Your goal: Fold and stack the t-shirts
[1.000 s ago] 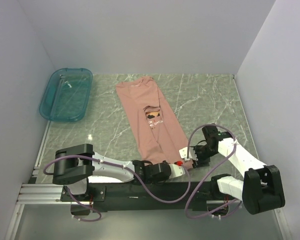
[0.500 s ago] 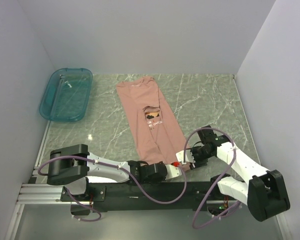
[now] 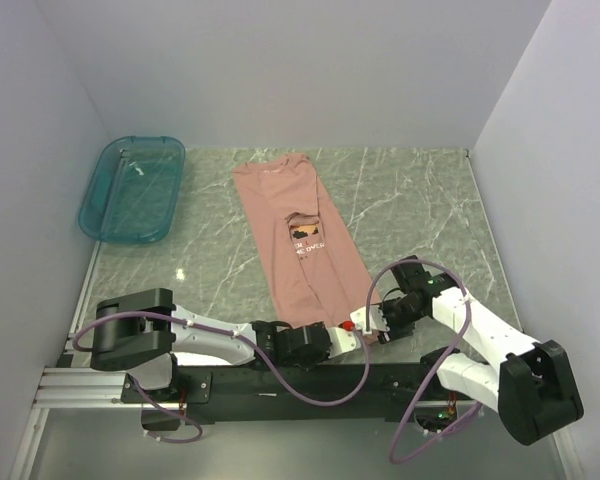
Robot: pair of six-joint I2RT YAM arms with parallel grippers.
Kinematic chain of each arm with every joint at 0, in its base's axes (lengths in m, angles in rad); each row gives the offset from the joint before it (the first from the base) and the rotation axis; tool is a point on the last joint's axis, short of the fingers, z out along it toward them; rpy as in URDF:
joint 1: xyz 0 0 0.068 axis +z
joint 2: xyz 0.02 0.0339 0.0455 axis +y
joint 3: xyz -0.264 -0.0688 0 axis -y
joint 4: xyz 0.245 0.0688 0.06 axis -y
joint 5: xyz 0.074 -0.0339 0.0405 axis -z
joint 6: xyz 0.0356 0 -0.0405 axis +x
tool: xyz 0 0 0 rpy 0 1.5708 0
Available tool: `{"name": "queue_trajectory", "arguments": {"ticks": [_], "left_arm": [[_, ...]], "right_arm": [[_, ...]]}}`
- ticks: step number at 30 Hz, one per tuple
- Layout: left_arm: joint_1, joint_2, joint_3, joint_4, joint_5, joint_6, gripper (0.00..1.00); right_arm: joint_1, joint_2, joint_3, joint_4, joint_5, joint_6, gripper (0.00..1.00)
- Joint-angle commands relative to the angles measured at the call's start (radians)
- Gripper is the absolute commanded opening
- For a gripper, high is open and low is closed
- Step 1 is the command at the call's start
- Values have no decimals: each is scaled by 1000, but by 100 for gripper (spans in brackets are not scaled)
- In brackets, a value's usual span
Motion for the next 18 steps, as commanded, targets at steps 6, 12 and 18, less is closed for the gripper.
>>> {"name": "queue_trajectory", "arguments": {"ticks": [6,12,18], "left_arm": [[5,-34,-18,52,53,-39,1],[5,-44,-26,60,56,-34,1],[11,-60,-49,86,55,-42,1]], "right_arm": [[96,-50,-7,-21,-22,68,52],[102,11,-1,13,20,111,51],[126,5,-6,22,37,151,51]]}}
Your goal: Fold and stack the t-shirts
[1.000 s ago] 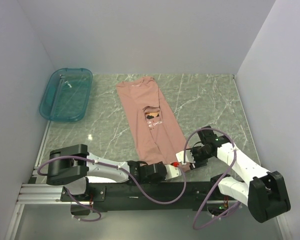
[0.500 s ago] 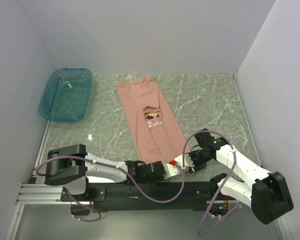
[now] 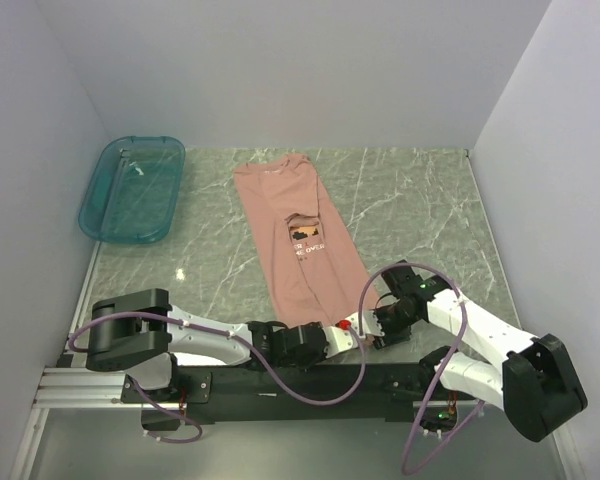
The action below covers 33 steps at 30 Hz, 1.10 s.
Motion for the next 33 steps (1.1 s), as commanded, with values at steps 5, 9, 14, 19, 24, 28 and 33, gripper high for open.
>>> {"name": "queue_trajectory", "arguments": {"ticks": [5,9,14,19,24,28,33], "left_arm": [[11,-46,-33,77,35,-23,1],[16,-67,-53,105,39,-22,1],[45,-115,-107,151,93,-34,1],[113,-150,-116,158,190,-22,1],[293,-210,-113,139,346,8,1],[438,-250,-86,128,405,35,1],[600,-213,-29,142,424,104,1]], "right_arm": [[38,6,9,45,36,114,43],[41,-20,-3,63,39,141,30],[41,-41,-15,82,17,168,11],[40,0,125,-9,-52,214,0],[34,67,271,26,-61,292,0],[25,193,432,88,-3,389,0],[-17,383,606,206,28,481,0]]}}
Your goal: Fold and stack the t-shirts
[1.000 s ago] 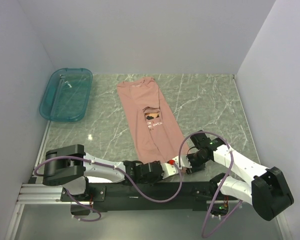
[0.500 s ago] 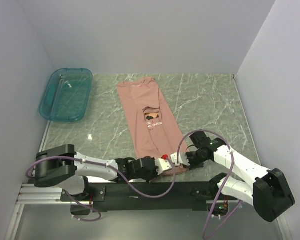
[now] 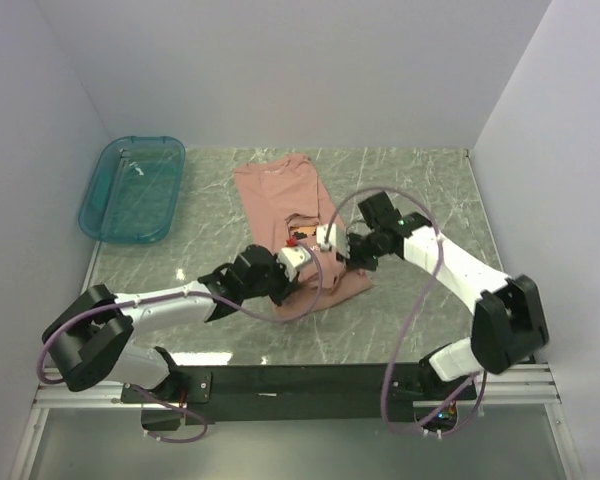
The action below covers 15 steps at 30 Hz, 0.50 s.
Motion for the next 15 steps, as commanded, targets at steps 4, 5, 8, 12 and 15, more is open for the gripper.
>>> {"name": "queue_trajectory", "arguments": {"ticks": [4,5,8,12,15], "left_arm": [[194,76,157,21,94,103,1],[237,90,178,10,98,112,1],[321,147,254,-20,118,139,1],[409,231,330,-49,181,168,1],[449,310,424,-94,201,194,1]], "right_arm": [[-60,273,309,126,21,163,0],[-63,306,346,122,15,169,0],[-75,427,473,120,-7,211,0],[-75,554,634,125,-4,275,0],[-77,625,716,138,25,326,0]]}}
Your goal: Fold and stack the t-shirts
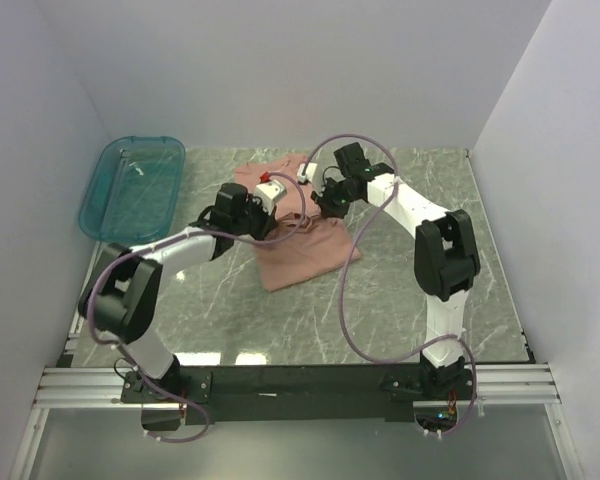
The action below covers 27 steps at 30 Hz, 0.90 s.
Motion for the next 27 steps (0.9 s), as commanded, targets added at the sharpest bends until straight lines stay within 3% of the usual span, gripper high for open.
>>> {"name": "queue_trajectory", "arguments": {"ticks": [1,10,27], "left_arm": [[40,79,105,-45,78,57,1],[97,203,231,-74,126,56,1],[113,287,314,-65,141,51,1]], "right_arm": [[-8,54,114,33,19,93,0],[-18,195,312,1,54,159,0],[-47,205,309,34,102,228,0]]}}
